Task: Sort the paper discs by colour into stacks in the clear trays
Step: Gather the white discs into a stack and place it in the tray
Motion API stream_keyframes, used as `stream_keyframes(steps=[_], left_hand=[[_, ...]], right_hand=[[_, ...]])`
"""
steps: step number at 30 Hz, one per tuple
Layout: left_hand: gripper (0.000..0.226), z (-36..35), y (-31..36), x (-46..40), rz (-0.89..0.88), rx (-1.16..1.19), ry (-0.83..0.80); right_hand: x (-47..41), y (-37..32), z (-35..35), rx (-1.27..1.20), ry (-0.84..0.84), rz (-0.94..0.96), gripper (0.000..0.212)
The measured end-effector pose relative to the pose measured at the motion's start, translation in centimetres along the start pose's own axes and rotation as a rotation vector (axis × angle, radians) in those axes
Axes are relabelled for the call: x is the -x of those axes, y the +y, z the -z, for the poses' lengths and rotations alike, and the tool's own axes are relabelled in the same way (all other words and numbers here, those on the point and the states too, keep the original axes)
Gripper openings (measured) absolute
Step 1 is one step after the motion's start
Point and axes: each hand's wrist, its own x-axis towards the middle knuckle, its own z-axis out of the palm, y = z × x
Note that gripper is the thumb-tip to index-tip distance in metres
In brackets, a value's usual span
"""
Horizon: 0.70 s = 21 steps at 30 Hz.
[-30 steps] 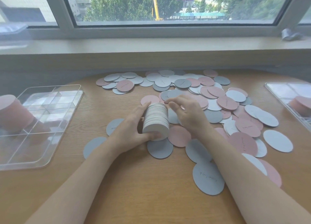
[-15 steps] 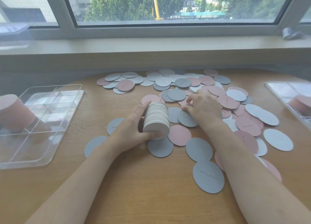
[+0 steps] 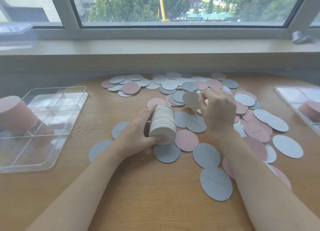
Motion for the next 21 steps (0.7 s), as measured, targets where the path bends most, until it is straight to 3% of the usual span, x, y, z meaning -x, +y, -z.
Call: stream_keyframes(steps=[3,6,11,15,21], left_hand=[[0.111,0.0,-0.1,0.0,-0.001,0.011,0.0],[0.109,-0.1,-0.2,-0.1,0.004,0.034,-0.002],[0.106,0.0,-0.2,0.0,-0.004,0.058,0.011],[0.1,0.0,0.1,0.0,-0.039,0.049,0.015],[0.112,-0.1,-0.3,-0.1,-0.042,-0.029,0.011]], right_hand=[[0.4,-0.4,0.3,-0.245,-0.064,0.026,0.015],[1.1,-1.3,0.8,-0.566,-0.241,-0.085,0.013],[1.9,-3.1,1.0,-0.809,-0.446,-0.197,0.009],[2.1,-3.5,0.9,-0.851,-0.557,-0.197,0.015],[2.1,-3.5,0.3,-0.759,-0.672,-0.189,0.022]])
